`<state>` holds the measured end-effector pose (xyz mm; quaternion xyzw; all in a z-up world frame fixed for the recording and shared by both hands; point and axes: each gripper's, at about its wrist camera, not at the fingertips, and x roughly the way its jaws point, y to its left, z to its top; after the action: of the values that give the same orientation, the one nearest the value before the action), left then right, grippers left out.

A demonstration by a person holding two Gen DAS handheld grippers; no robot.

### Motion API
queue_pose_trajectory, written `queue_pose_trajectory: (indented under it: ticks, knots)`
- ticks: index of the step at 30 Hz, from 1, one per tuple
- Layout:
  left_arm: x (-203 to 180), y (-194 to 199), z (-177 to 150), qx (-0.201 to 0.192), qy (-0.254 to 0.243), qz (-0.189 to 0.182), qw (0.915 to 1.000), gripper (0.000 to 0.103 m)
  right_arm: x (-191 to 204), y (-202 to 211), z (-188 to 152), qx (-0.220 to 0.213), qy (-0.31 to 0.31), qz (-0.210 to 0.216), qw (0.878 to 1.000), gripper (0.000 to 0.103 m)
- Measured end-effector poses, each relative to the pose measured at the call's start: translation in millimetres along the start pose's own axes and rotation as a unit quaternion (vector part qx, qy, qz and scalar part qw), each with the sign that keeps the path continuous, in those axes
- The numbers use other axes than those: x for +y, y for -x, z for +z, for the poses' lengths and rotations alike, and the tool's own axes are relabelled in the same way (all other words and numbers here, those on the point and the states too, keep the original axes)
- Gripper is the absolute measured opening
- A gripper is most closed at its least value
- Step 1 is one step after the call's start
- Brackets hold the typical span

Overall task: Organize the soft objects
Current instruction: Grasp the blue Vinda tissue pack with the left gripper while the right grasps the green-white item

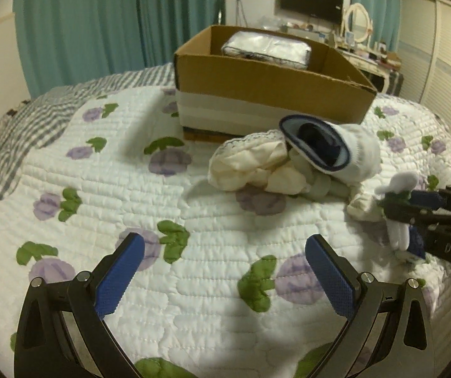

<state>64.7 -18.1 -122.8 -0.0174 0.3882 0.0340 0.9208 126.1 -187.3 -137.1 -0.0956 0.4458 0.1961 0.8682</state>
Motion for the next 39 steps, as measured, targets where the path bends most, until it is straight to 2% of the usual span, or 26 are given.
queue_pose_trajectory:
  ticks: [7, 12, 17, 23, 28, 30, 33, 36, 39]
  knots:
    - [-31, 21, 6, -0.011, -0.019, -0.010, 0.9997, 0.103, -7, 46, -3, -0.043, -0.009, 0.017, 0.999, 0.036]
    - [-68, 24, 9, -0.002, -0.033, -0.021, 0.9992, 0.103, -26, 65, -7, -0.019, 0.015, 0.007, 1.000, 0.036]
    - [-102, 8, 4, 0.031, -0.017, -0.059, 0.9976, 0.103, -53, 57, -13, 0.026, 0.029, -0.028, 0.999, 0.036]
    - [-124, -8, -2, 0.050, -0.009, -0.078, 0.9956, 0.102, -74, 41, -22, 0.064, 0.048, -0.032, 0.996, 0.036]
    - [-133, -16, -7, 0.066, -0.007, -0.089, 0.9938, 0.102, -81, 22, -29, 0.086, 0.047, -0.013, 0.995, 0.036]
    - [-138, -18, -10, 0.070, -0.004, -0.097, 0.9928, 0.098, -83, 17, -31, 0.089, 0.043, -0.009, 0.995, 0.035]
    - [-138, -22, -12, 0.080, 0.008, -0.106, 0.9911, 0.097, -86, 16, -31, 0.086, 0.036, -0.010, 0.996, 0.035]
    - [-143, -25, -16, 0.085, -0.008, -0.094, 0.9919, 0.097, -88, 18, -31, 0.080, 0.029, -0.005, 0.996, 0.035]
    - [-153, -22, -18, 0.081, -0.031, -0.098, 0.9914, 0.097, -88, 19, -30, 0.078, 0.029, -0.007, 0.997, 0.035]
